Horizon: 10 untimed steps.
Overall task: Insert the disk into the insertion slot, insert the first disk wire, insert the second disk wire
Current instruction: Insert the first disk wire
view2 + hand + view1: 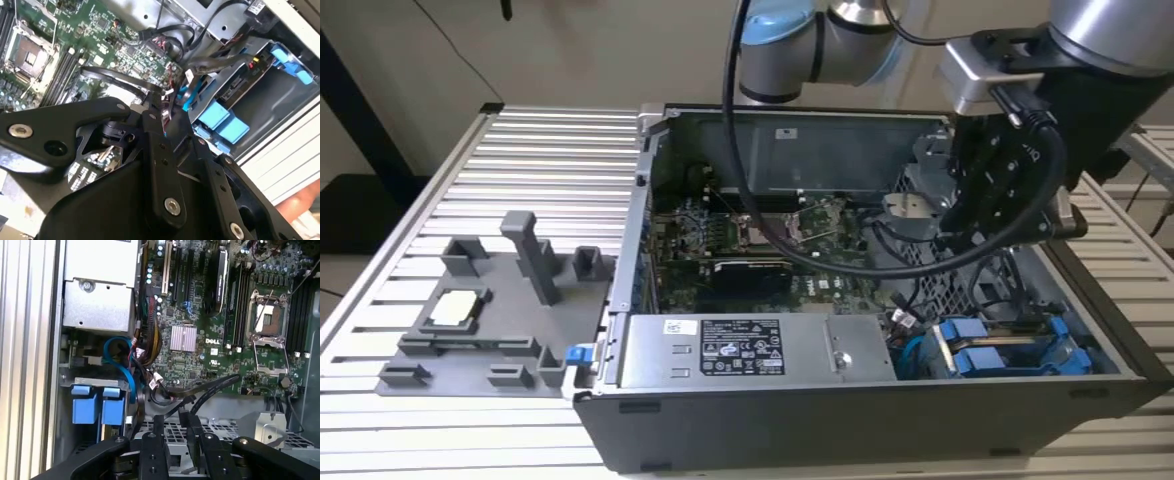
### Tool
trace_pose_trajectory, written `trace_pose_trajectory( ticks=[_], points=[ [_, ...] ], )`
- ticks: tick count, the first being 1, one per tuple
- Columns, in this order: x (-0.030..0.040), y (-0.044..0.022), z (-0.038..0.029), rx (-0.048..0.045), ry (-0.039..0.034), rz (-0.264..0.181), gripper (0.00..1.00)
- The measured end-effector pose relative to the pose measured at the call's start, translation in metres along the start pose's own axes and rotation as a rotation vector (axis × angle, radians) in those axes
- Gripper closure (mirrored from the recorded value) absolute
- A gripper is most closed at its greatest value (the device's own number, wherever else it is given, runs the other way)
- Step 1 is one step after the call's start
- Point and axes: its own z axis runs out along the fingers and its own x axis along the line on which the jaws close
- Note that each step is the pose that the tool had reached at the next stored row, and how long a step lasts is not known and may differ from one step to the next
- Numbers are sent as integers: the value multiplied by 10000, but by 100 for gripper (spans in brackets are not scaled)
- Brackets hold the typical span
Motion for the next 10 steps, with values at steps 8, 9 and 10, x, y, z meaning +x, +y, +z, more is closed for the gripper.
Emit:
trace_pose_trajectory(
  ticks=[8, 9, 10],
  points=[
    [-20, 77, 55, 4, 1, -11, 67],
    [-20, 77, 55, 4, 2, -11, 67],
    [-20, 77, 55, 5, 2, -11, 67]
  ],
)
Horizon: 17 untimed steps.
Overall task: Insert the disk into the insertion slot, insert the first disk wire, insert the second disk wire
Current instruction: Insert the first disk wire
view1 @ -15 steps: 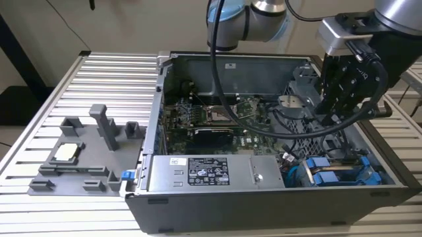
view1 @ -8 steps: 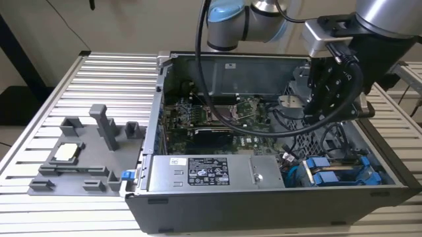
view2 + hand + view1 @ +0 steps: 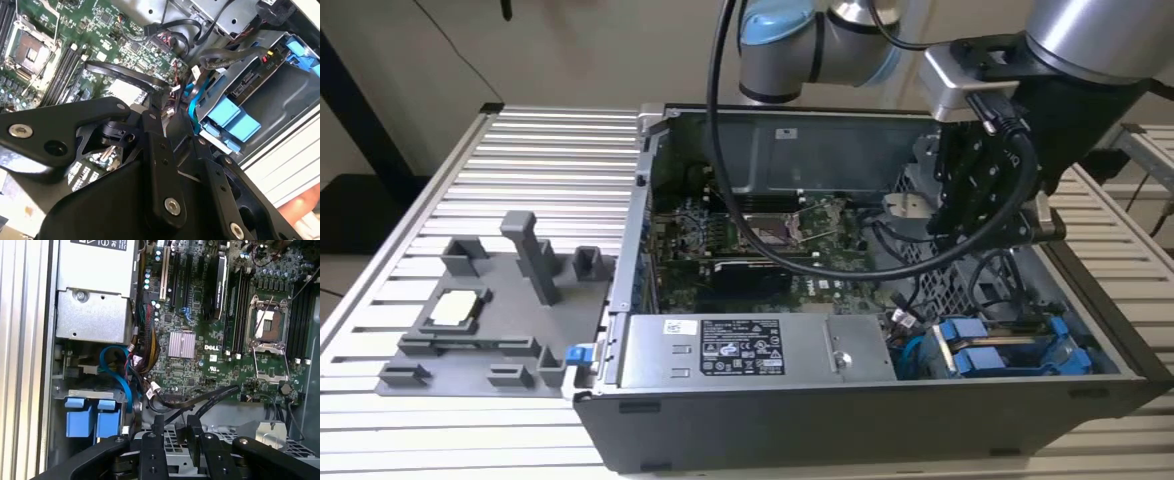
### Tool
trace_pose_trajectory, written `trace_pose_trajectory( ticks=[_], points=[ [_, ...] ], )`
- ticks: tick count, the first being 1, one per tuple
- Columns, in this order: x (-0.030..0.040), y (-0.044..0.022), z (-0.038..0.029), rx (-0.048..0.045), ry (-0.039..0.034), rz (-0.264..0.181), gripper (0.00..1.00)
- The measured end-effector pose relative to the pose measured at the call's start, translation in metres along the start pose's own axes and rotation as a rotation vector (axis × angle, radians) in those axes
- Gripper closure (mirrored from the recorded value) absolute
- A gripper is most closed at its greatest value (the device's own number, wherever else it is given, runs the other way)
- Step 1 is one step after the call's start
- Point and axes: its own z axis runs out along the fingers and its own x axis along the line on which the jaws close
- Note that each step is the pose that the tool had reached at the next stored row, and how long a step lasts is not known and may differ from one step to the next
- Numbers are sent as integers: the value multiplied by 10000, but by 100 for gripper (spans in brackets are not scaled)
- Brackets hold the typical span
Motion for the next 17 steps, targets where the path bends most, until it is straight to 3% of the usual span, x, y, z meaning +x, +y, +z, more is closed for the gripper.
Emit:
trace_pose_trajectory(
  ticks=[17],
  points=[
    [1, 0, 12, 27, -27, -19, 67]
  ],
)
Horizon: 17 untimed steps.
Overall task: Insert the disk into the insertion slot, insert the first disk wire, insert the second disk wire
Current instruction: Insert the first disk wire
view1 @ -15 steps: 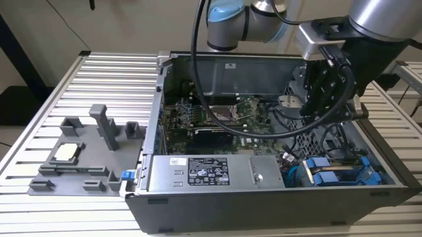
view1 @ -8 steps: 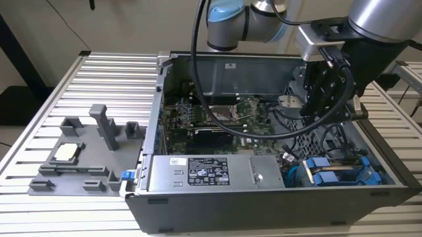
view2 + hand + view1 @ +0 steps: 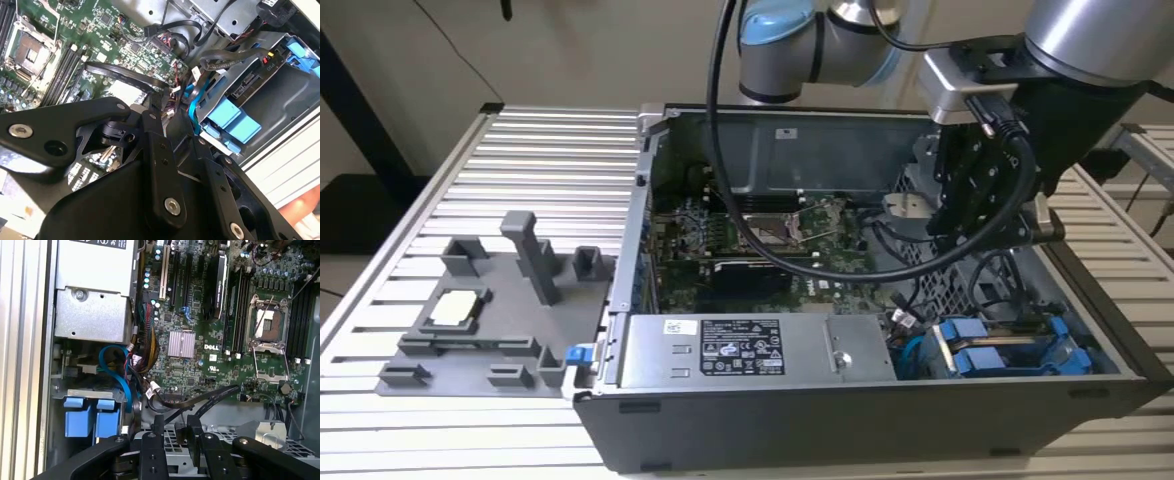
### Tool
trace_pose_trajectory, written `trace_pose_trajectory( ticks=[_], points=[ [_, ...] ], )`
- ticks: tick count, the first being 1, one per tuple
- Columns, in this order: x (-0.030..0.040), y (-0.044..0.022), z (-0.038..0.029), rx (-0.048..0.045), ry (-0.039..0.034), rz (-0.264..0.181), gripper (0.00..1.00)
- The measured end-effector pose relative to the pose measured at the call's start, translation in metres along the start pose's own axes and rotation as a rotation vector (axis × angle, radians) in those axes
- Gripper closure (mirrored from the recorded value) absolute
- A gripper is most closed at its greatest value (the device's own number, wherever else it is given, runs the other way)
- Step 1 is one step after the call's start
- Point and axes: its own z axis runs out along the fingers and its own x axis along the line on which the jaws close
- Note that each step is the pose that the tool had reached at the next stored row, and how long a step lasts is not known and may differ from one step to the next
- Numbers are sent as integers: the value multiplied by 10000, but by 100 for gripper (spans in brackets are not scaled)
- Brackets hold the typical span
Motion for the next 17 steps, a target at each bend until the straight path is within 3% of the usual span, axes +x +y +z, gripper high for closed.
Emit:
trace_pose_trajectory(
  ticks=[2, 3, 10, 11, 17],
  points=[
    [0, 0, 0, 0, 0, 0, 70],
    [0, 0, 0, 0, 0, 0, 77],
    [0, 0, 0, 0, -1, 0, 79],
    [0, 0, 0, 0, -1, 0, 86],
    [0, 0, 0, 0, -1, 0, 86]
  ],
)
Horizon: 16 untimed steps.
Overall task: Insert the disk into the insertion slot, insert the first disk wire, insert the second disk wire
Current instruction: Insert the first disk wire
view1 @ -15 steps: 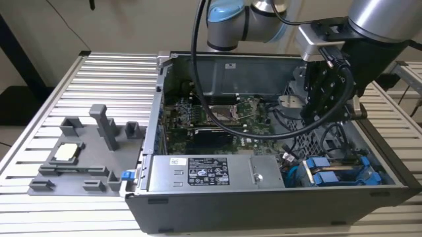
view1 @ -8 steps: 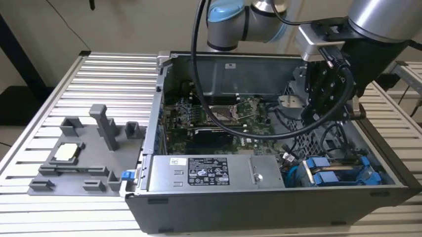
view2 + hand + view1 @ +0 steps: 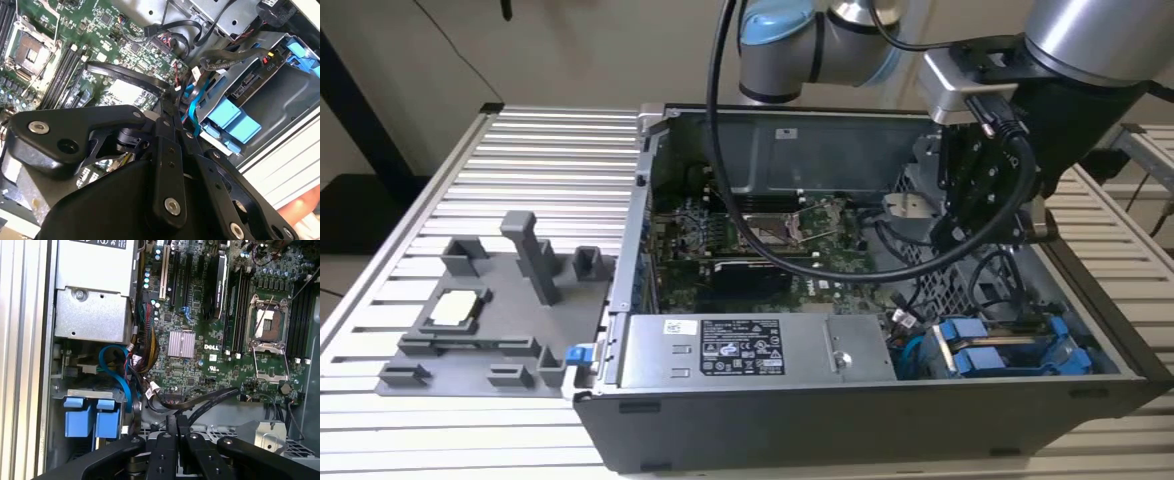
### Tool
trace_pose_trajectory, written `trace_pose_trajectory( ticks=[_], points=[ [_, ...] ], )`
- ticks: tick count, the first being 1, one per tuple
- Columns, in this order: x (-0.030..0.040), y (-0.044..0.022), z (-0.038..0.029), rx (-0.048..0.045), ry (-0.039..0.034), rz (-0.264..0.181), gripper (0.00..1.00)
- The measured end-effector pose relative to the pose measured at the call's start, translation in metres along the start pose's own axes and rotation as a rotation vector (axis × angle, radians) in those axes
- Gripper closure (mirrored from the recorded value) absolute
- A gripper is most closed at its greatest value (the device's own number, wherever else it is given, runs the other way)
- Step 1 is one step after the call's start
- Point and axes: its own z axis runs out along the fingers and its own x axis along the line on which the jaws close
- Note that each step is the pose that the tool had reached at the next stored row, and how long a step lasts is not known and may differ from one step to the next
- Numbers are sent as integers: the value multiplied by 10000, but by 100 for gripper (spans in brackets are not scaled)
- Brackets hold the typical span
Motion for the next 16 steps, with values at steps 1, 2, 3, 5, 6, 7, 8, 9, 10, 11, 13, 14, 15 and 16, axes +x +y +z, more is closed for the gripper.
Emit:
trace_pose_trajectory(
  ticks=[1, 2, 3, 5, 6, 7, 8, 9, 10, 11, 13, 14, 15, 16],
  points=[
    [0, 0, 0, 0, 0, 0, 86],
    [0, 0, 0, 0, 0, 0, 86],
    [0, 0, 0, 0, 0, 0, 86],
    [0, 0, 0, 0, 0, 0, 86],
    [0, 0, 0, 0, -1, 0, 86],
    [0, 0, 0, 0, -1, -2, 86],
    [0, 0, 0, 0, -1, -6, 86],
    [-3, 0, 1, 0, -3, -16, 86],
    [-6, -1, 2, 7, -2, -33, 86],
    [-7, -1, 1, 13, 1, -65, 86],
    [-7, 0, 1, 6, 3, -212, 84],
    [-7, 0, 1, -1, 3, -283, 84],
    [-4, 0, 1, -5, 4, -352, 78],
    [-1, 0, 0, -5, 3, -420, 72]
  ],
)
